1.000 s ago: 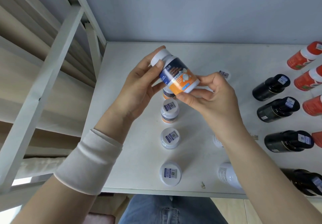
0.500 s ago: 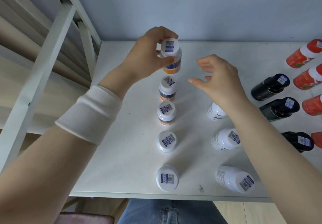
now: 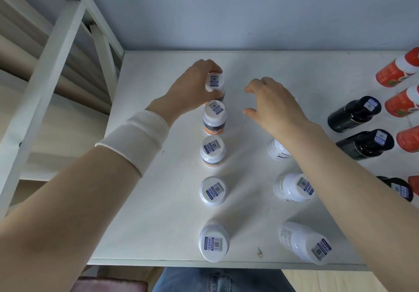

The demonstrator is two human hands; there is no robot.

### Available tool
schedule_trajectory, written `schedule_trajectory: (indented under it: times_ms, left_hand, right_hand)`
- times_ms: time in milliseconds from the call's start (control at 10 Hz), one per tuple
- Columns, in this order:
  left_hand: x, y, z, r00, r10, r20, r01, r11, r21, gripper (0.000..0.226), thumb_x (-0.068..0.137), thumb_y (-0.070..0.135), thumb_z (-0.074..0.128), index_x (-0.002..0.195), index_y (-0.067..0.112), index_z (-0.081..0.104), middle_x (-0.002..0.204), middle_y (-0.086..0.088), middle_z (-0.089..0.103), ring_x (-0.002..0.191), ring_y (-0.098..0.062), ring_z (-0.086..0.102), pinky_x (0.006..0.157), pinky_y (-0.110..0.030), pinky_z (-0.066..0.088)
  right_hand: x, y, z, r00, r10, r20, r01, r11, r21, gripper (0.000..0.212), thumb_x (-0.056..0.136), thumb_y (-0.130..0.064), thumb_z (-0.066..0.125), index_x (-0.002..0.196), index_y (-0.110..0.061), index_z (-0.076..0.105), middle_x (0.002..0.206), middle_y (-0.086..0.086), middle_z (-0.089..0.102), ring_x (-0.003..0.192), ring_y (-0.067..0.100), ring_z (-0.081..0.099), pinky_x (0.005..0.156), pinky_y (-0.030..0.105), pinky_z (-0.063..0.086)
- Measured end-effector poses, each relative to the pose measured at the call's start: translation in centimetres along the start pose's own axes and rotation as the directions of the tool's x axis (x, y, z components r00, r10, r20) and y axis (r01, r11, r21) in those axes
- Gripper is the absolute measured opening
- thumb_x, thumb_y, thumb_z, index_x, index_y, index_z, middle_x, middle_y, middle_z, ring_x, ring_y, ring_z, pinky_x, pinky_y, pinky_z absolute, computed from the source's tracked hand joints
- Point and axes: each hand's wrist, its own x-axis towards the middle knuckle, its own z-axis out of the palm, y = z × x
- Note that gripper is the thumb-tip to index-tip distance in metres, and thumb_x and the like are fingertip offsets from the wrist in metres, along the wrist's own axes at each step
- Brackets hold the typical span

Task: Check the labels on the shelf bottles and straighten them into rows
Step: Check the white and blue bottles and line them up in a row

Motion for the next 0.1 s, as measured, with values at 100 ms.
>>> schedule_trajectory:
  times_ms: [100]
  left_hand:
    - [-0.04, 0.33, -0.57, 0.999, 0.012, 0.033, -0.014, 0.999, 0.051, 0.051, 0.076, 0.025, 0.071, 0.122, 0.018, 0.050, 0.119, -0.005, 0.052, 0.106, -0.020, 0.052, 0.090, -0.036, 0.045]
  right_hand:
    - [0.04, -0.20, -0.08, 1.000, -0.001, -0.004, 0.001, 1.000, -0.010, 0.044, 0.088, -0.020, 0.059, 0.128, -0.009, 0.044, 0.128, 0.014, 0.047, 0.120, 0.031, 0.044, 0.089, 0.037, 0.038]
